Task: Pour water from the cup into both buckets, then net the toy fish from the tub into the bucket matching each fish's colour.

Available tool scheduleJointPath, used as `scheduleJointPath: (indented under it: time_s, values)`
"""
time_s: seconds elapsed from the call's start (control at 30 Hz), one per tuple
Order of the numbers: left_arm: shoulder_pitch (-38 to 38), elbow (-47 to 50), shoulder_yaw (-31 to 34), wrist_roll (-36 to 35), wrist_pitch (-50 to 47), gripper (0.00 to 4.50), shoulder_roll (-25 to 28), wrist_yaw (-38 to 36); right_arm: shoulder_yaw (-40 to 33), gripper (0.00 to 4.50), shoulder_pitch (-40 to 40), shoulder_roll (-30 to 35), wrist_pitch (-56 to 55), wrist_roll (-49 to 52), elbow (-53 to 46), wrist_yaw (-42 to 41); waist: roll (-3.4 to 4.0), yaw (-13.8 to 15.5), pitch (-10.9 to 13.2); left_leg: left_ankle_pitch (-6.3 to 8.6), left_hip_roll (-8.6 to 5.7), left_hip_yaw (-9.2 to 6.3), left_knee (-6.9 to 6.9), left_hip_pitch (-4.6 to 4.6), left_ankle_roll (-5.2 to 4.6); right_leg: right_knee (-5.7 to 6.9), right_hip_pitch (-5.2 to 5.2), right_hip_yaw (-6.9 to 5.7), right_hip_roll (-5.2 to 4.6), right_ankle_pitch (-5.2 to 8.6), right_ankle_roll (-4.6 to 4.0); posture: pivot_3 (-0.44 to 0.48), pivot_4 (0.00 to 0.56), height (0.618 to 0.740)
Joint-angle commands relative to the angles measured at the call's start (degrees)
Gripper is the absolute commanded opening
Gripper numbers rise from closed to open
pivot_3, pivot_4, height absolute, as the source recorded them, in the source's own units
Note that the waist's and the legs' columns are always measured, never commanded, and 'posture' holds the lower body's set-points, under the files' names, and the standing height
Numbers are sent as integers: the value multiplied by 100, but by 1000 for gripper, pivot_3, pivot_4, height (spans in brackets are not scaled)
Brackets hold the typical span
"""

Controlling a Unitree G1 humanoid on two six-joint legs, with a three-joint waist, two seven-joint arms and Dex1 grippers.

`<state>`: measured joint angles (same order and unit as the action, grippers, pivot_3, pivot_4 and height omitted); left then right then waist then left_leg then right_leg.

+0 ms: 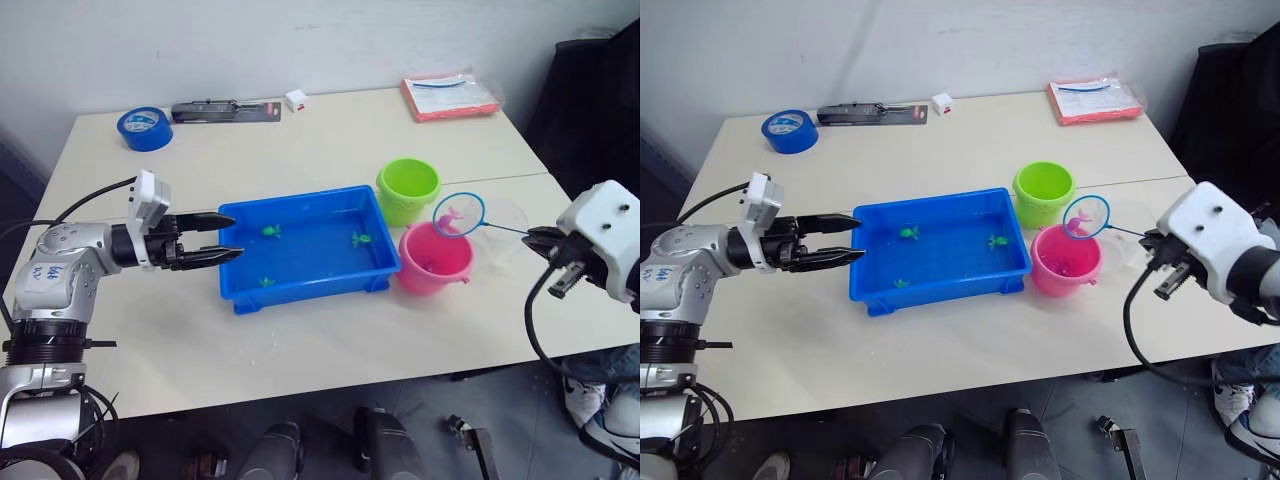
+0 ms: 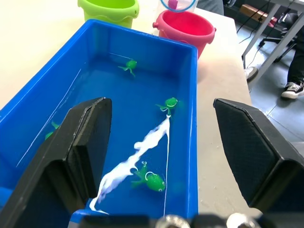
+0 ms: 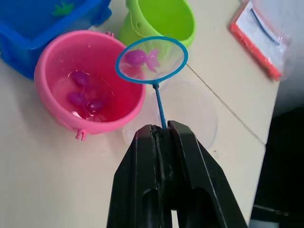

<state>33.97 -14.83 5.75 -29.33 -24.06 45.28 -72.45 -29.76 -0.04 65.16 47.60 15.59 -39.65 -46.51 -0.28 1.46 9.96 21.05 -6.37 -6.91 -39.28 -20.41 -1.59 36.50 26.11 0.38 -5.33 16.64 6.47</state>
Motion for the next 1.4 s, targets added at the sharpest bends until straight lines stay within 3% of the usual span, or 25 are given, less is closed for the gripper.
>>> scheduleJointPath:
  time_s: [0.03,0.17,0.53,0.83,1.4]
  values:
    - [209,-136,31,63,160,3709,-27,-106,-317,793,350,243,-1037,-707,-179,-202,0,0,0,0,-1,0,-1,0,-1,0,-2,-1,0,-1,2,0,150,740]
    - [311,-271,0,128,234,3709,-75,-161,-422,793,727,377,-1981,-1383,-9,-387,-1,-12,0,-1,-2,2,-4,1,-1,0,-2,-3,0,-2,3,0,150,740]
    - [448,-443,-13,265,299,3709,-217,-214,-387,793,781,474,-4144,-2607,493,-489,-1,-14,0,-1,-3,8,-11,4,-1,1,-2,-4,2,-2,3,0,150,740]
    - [456,-516,-13,306,365,3709,-260,-243,-774,793,1150,226,-5989,-3268,1019,-478,-1,-22,-1,0,-3,10,-18,4,-2,5,-2,-6,5,-2,3,0,150,740]
    - [534,-616,-84,367,420,3709,-333,-343,-920,793,1106,-393,-7597,-4393,1338,680,-1,-24,-1,0,-7,19,-42,7,-1,32,-1,-4,5,-2,3,0,150,740]
